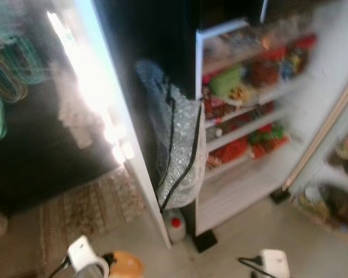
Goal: Restocking fridge
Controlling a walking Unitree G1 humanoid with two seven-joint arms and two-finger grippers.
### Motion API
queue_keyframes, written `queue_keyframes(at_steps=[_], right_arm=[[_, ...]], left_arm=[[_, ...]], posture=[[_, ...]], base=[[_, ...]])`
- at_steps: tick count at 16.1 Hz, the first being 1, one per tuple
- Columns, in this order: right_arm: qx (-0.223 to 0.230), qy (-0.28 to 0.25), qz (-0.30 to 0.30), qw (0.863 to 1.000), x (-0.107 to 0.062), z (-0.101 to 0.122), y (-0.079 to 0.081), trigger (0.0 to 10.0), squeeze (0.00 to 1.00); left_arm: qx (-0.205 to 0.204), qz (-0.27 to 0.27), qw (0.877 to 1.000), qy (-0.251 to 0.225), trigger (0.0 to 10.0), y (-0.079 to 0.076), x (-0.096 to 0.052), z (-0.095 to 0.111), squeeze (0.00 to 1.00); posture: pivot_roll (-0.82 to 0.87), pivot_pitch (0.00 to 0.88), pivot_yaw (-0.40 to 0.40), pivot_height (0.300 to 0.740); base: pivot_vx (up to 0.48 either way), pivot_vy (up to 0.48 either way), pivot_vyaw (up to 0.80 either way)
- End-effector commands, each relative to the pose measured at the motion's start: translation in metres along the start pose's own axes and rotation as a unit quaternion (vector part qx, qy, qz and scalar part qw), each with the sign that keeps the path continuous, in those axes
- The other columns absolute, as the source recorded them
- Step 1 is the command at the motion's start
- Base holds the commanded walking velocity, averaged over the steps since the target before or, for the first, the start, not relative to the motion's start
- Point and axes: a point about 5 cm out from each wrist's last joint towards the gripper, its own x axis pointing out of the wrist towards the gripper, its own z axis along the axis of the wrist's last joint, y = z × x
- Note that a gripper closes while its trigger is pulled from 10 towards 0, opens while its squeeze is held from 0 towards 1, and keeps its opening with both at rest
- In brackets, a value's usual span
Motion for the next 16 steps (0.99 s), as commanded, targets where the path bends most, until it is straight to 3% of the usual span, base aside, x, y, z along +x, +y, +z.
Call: queue_keyframes(at_steps=[1,10,16], right_arm=[[-0.008,-0.001,0.023,1.0,-0.001,0.001,0.016,10.0,0.0],[-0.017,0.001,0.026,0.999,-0.001,-0.001,0.016,10.0,0.0],[-0.063,-0.001,0.026,0.998,0.0,0.001,0.002,10.0,0.0]], left_arm=[[0.0,0.027,1.0,0.009,10.0,0.019,-0.002,-0.005,0.0],[0.0,0.028,1.0,0.011,10.0,0.02,-0.002,-0.007,0.0],[-0.024,0.026,0.999,0.014,10.0,0.012,-0.002,-0.016,0.0]], posture=[[-0.04,0.054,0.087,0.74],[-0.05,0.021,0.079,0.74],[-0.08,0.032,-0.001,0.74]], base=[[0.0,-0.319,0.8],[0.0,-0.313,0.09],[0.0,-0.299,0.0]])
